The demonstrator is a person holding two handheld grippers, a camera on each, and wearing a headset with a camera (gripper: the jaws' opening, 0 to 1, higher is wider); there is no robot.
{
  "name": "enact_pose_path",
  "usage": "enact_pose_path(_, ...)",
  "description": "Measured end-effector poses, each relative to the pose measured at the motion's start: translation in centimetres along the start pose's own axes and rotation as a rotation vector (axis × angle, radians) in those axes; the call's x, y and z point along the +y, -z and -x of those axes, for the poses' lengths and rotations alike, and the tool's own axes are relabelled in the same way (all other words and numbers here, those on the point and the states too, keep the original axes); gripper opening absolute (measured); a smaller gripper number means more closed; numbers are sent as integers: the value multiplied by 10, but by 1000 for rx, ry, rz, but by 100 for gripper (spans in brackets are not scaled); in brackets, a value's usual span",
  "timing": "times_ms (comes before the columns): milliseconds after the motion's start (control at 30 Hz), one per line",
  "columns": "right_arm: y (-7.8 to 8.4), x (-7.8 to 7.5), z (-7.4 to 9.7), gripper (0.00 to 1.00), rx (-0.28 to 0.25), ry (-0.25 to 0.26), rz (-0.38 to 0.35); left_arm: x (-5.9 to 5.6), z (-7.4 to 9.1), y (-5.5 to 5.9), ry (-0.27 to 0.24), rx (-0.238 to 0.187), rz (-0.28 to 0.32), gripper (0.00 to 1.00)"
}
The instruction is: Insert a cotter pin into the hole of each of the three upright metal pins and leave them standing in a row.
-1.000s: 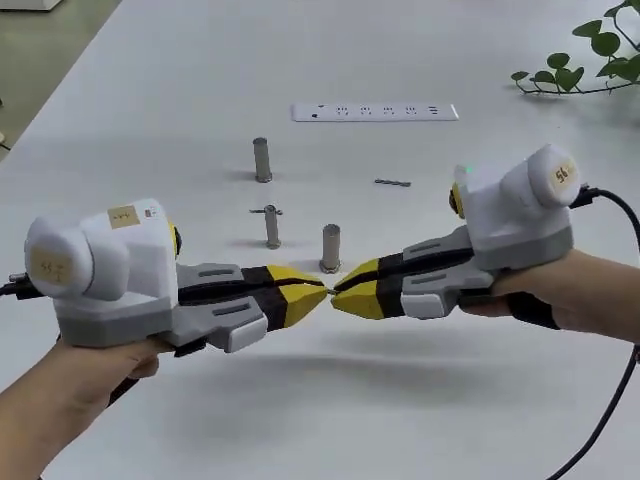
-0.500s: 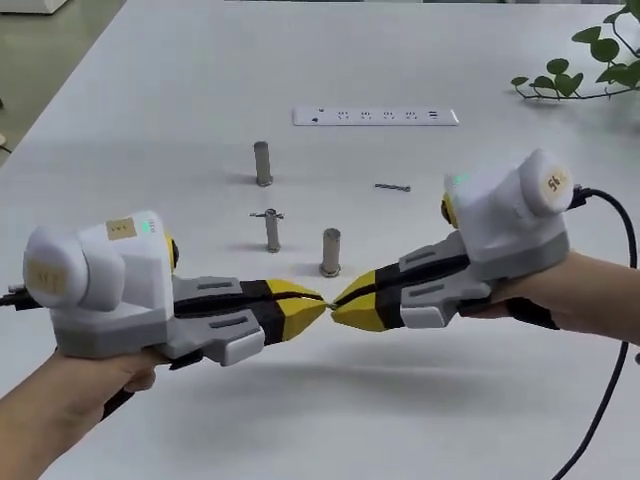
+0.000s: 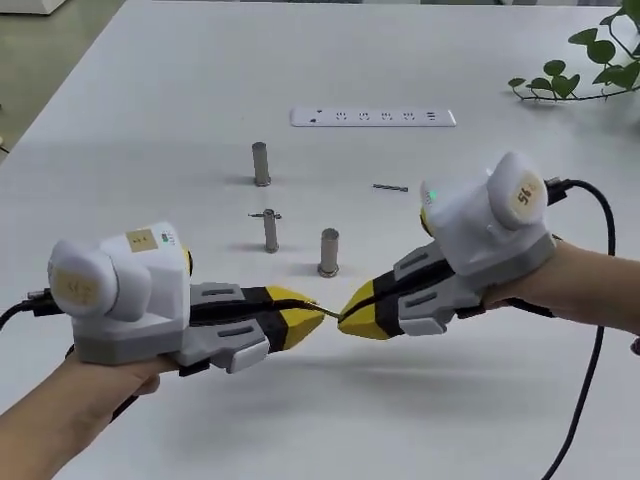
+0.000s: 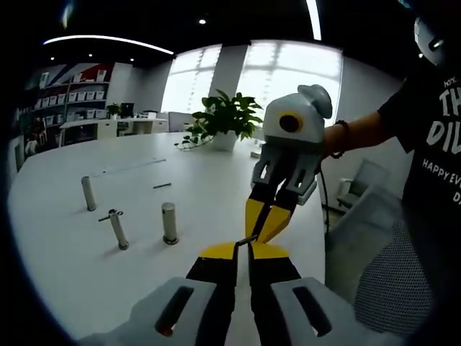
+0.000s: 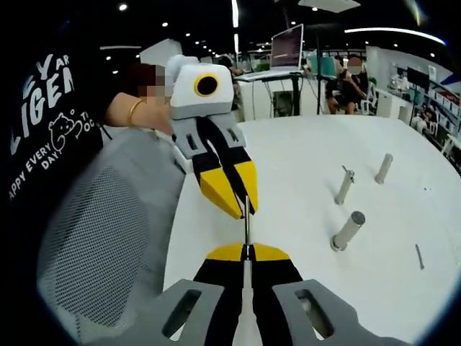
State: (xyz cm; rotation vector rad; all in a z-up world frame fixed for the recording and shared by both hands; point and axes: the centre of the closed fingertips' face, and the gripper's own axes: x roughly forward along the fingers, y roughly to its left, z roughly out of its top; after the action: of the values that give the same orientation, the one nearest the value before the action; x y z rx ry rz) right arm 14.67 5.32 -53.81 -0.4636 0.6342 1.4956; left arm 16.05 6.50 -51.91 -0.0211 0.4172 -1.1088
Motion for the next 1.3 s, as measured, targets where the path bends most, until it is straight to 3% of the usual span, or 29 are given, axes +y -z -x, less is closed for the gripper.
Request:
enact_pose_path(233, 11, -12, 3, 0, 79, 32, 48, 9, -1, 2, -42, 4, -9, 11)
enact_pose_path(533, 26, -38, 12, 0, 193, 91, 97, 28, 0, 7, -162, 29, -69, 16)
enact_pose_path(933, 33, -64, 23, 0, 291, 124, 143, 44, -4, 4, -267, 32, -123, 21)
enact_pose_path(1300, 36, -86, 28, 0, 344, 144, 158, 58, -15, -1, -338, 10, -83, 22)
